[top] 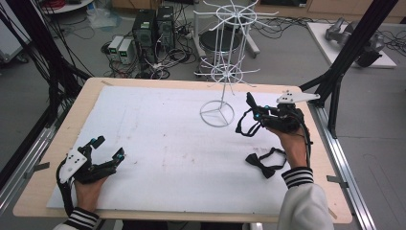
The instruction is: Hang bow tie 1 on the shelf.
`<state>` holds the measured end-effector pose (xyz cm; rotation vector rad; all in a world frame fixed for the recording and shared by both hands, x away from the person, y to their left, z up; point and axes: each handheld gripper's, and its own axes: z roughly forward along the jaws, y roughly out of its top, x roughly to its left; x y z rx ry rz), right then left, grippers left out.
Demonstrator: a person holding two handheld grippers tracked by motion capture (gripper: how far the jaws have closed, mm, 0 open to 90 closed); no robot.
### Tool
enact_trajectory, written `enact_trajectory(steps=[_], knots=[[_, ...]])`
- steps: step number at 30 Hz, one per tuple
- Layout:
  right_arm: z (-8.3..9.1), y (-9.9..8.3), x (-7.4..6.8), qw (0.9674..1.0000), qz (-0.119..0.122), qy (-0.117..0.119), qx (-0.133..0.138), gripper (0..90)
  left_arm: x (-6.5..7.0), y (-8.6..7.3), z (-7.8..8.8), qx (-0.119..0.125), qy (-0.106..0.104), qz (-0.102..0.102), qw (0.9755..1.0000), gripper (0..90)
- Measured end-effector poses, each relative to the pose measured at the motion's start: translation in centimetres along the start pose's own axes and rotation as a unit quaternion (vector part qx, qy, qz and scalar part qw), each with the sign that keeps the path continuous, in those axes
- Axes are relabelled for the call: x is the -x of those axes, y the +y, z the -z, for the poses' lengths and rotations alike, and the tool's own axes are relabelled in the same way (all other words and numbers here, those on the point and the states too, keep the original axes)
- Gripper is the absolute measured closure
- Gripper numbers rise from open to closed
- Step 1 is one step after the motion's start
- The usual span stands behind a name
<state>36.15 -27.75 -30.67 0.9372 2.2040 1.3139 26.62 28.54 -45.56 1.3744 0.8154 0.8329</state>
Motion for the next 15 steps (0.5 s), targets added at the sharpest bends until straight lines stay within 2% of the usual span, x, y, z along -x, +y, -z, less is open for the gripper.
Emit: enact_trajectory(steps=[15], knots=[[0.2, 2.4, -1.2, 0.9994, 0.02, 0.009, 0.025, 73.7, 0.0, 0.0, 0.0, 0.0, 0.0, 0.0, 1.0, 15.4]])
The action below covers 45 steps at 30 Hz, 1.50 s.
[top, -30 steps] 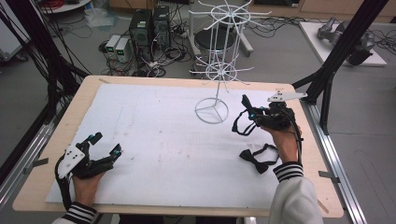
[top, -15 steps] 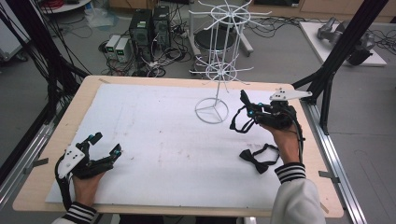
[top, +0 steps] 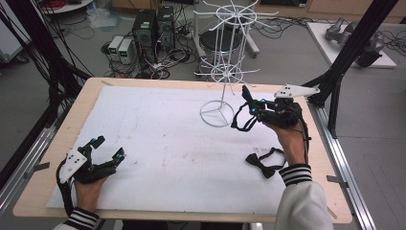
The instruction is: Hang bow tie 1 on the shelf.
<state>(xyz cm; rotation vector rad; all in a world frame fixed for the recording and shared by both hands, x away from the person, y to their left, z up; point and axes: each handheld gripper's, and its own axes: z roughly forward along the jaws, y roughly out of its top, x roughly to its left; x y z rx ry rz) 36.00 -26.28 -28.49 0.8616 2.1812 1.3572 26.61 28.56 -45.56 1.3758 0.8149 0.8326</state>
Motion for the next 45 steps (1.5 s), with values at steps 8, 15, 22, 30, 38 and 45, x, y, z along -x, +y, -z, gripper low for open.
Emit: enact_trajectory(steps=[8, 15, 22, 30, 38, 45], knots=[[-0.4, 1.3, -0.2, 1.0, 0.003, 0.003, 0.005, 73.7, 0.0, 0.0, 0.0, 0.0, 0.0, 0.0, 1.0, 15.4], [-1.0, 2.2, -0.1, 0.9999, 0.007, 0.003, 0.006, 73.7, 0.0, 0.0, 0.0, 0.001, 0.0, 0.001, 1.0, 15.4], [-1.7, 3.2, 0.0, 0.9999, 0.011, 0.001, 0.01, 73.7, 0.0, 0.0, 0.0, 0.001, 0.0, 0.001, 1.0, 15.4], [-2.5, 3.8, 0.1, 0.9999, 0.013, -0.003, 0.009, 73.7, 0.0, 0.0, 0.0, 0.001, 0.0, 0.0, 1.0, 15.4], [-3.3, 4.3, 0.5, 0.9998, 0.014, -0.008, 0.007, 73.6, 0.0, 0.0, 0.0, 0.001, 0.0, 0.0, 1.0, 15.4], [-3.8, 4.5, 0.9, 0.9997, 0.012, -0.02, 0.0, 73.5, -0.1, 0.0, 0.0, 0.001, 0.0, 0.0, 1.0, 15.4]])
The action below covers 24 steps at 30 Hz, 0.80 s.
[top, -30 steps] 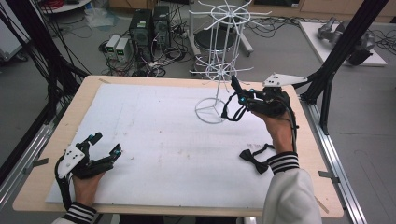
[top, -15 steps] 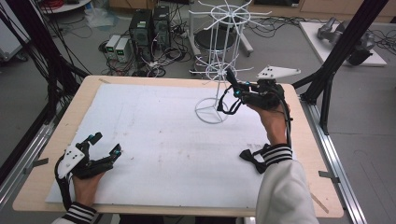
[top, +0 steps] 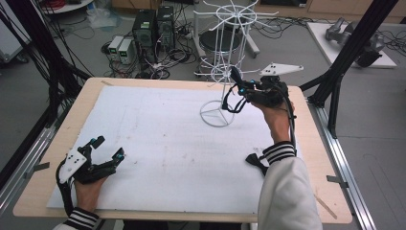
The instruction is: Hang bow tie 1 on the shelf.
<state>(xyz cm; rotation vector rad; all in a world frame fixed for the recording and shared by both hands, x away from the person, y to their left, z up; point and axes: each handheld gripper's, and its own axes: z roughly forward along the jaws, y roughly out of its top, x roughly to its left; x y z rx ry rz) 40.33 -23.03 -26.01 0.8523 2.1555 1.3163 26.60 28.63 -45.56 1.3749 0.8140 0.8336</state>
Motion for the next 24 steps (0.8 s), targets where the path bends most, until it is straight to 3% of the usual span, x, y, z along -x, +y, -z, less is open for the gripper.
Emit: enact_trajectory(steps=[3, 10, 24], knots=[[-0.2, 0.2, 0.1, 1.0, 0.003, -0.002, 0.004, 73.5, 0.0, 0.0, 0.0, 0.0, -0.001, -0.001, 1.0, 15.4], [-1.1, 0.2, 0.0, 0.9998, 0.01, -0.006, -0.016, 73.4, 0.0, 0.0, 0.0, 0.0, -0.001, 0.0, 1.0, 15.4], [-1.3, 0.1, 0.3, 0.9998, 0.009, -0.01, -0.014, 71.1, 0.0, 0.0, 0.0, 0.0, 0.0, 0.0, 1.0, 15.4]])
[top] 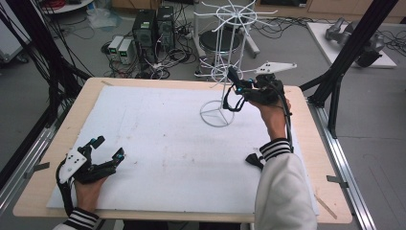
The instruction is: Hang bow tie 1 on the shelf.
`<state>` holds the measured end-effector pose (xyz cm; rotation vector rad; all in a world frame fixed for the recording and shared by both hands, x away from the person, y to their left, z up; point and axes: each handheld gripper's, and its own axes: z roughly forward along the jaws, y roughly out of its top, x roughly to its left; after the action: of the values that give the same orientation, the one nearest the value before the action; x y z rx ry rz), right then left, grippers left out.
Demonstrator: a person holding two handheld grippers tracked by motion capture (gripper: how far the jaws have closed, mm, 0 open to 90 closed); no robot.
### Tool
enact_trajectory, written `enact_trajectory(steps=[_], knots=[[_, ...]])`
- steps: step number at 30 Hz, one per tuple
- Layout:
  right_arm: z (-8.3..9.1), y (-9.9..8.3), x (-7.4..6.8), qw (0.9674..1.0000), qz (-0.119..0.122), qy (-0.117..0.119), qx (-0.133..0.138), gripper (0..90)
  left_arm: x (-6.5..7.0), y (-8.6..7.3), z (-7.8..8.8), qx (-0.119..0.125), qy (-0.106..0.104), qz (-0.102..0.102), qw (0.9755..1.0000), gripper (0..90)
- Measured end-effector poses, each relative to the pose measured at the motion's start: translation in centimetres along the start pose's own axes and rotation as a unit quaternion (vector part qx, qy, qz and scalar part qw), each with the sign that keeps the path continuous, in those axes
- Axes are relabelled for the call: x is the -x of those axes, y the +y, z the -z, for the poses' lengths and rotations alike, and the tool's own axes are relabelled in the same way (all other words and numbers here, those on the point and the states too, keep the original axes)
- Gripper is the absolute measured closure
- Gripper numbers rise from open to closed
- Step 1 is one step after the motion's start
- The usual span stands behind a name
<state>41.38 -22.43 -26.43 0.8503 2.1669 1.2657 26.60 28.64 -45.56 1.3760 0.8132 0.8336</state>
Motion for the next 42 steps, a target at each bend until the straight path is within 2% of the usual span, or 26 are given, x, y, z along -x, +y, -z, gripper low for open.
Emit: enact_trajectory(steps=[6, 16, 17, 19, 21, 24, 27, 29, 33, 40, 42], knots=[[0.2, 0.0, 0.0, 1.0, -0.003, -0.002, 0.0, 69.1, 0.0, 0.0, 0.0, 0.0, 0.0, 0.0, 1.0, 15.4], [0.3, 0.1, -0.2, 0.9999, -0.008, -0.014, 0.006, 57.7, 0.0, 0.0, 0.0, 0.0, 0.0, -0.001, 1.0, 15.5], [0.3, 0.1, -0.3, 0.9998, -0.012, -0.012, 0.009, 55.2, 0.0, 0.0, 0.0, 0.0, 0.0, 0.0, 1.0, 15.4], [0.4, 0.1, -0.4, 0.9996, -0.014, -0.02, 0.015, 44.2, 0.0, 0.0, 0.0, 0.0, 0.0, 0.0, 1.0, 15.5], [0.7, 0.2, -0.5, 0.9995, -0.014, -0.02, 0.02, 40.2, 0.0, 0.0, 0.0, -0.001, 0.0, -0.002, 1.0, 15.4], [1.1, 0.2, -0.7, 0.9989, -0.021, -0.025, 0.034, 20.5, 0.0, 0.0, 0.0, -0.001, -0.001, 0.001, 1.0, 15.4], [2.0, 0.1, -1.0, 0.998, -0.025, -0.025, 0.053, 12.1, 0.0, 0.0, 0.0, -0.001, 0.0, -0.001, 1.0, 15.4], [2.9, 0.0, -1.1, 0.9981, -0.025, -0.021, 0.053, 11.2, 0.0, 0.0, 0.0, 0.001, 0.0, 0.0, 1.0, 15.4], [4.6, -0.9, -1.2, 0.9968, -0.031, -0.017, 0.072, 11.2, 0.0, 0.0, 0.0, 0.001, 0.0, -0.001, 1.0, 15.4], [7.6, -3.2, -1.1, 0.9961, -0.043, -0.021, 0.074, 11.2, 0.0, 0.0, 0.0, 0.002, 0.0, 0.0, 1.0, 15.4], [8.2, -3.9, -1.0, 0.9962, -0.038, -0.027, 0.074, 11.2, 0.0, 0.0, 0.0, -0.001, -0.001, -0.001, 1.0, 15.4]])
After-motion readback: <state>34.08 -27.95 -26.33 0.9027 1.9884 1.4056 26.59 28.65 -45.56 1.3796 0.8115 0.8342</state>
